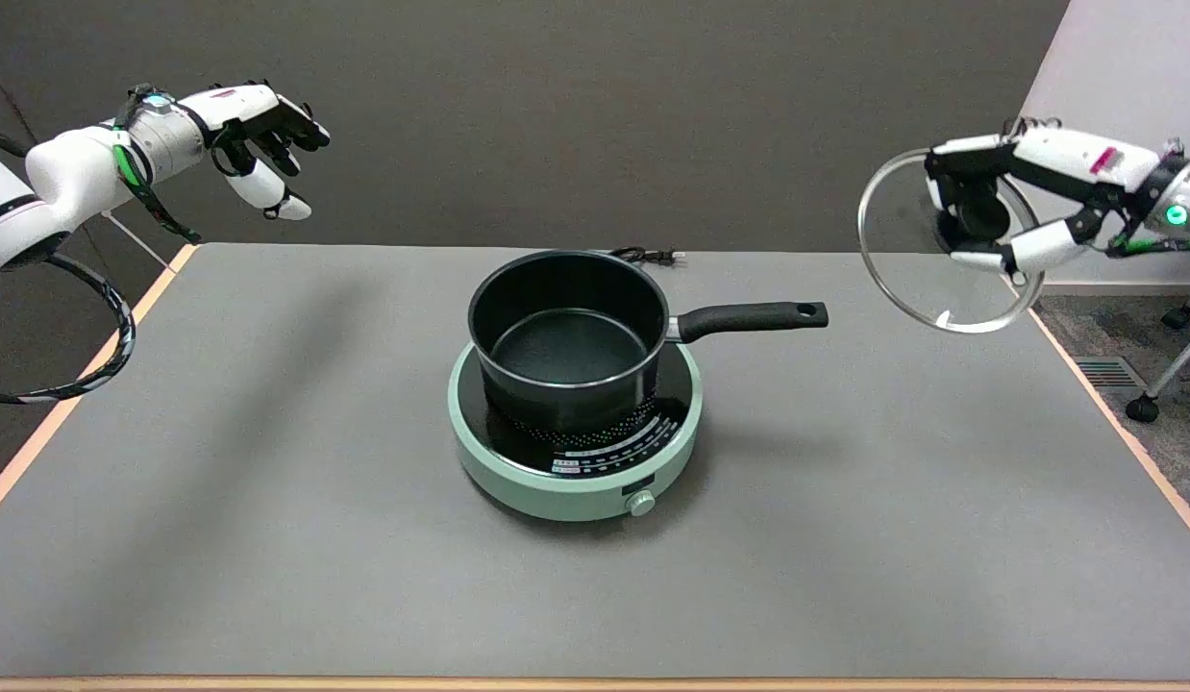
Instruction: Place the pot lid onto the pot.
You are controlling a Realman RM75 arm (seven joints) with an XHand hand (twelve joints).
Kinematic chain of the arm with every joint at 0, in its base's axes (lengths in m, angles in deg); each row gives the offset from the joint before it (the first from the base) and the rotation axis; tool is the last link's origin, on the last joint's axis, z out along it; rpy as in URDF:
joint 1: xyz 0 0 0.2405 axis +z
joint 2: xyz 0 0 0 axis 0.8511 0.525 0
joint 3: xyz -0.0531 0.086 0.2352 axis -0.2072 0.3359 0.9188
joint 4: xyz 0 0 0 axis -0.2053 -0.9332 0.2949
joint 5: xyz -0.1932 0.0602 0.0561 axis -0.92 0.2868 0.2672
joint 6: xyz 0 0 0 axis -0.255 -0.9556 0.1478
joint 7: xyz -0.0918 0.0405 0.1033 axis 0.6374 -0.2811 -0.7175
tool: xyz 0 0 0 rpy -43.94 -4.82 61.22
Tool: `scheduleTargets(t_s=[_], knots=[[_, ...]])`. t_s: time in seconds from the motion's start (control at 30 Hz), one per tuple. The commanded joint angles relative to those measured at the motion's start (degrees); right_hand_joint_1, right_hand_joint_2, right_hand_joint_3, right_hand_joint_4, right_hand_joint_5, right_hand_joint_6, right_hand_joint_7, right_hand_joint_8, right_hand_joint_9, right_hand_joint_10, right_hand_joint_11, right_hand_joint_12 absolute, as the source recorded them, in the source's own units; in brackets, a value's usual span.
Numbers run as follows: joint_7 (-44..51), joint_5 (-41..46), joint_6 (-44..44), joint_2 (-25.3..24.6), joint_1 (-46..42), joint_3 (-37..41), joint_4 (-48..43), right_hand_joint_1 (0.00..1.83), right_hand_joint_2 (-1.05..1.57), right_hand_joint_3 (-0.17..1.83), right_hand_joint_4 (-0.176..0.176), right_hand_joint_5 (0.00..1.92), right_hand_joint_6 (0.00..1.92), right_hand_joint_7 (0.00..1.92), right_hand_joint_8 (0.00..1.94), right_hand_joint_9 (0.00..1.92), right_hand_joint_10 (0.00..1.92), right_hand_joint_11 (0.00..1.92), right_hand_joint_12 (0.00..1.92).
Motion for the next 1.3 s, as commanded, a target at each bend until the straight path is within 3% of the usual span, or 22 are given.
scheduleTargets(t_s=[0.03,0.27,0.4,0.97,1.3], knots=[[-8.86,-2.95,-11.14,4.00,2.54,0.70,-14.45,1.33,0.83,0.98,0.124,0.45,1.78,0.74,1.77,0.73,1.92,0.45,1.92],[-10.63,-2.77,-17.01,3.94,2.54,0.27,-20.01,1.33,0.82,0.99,0.128,0.46,1.79,0.74,1.77,0.73,1.92,0.48,1.92],[-11.79,-2.58,-19.98,3.86,2.54,0.00,-22.38,1.32,0.84,0.96,0.131,0.44,1.79,0.73,1.78,0.72,1.92,0.38,1.92],[-15.00,-2.29,-26.65,3.54,2.54,-2.79,-28.39,1.32,0.84,0.96,0.131,0.44,1.79,0.73,1.78,0.73,1.92,0.35,1.92],[-15.19,-3.79,-26.36,3.36,2.64,-2.18,-27.63,1.33,0.81,1.00,0.135,0.46,1.80,0.75,1.77,0.75,1.92,0.51,1.92]])
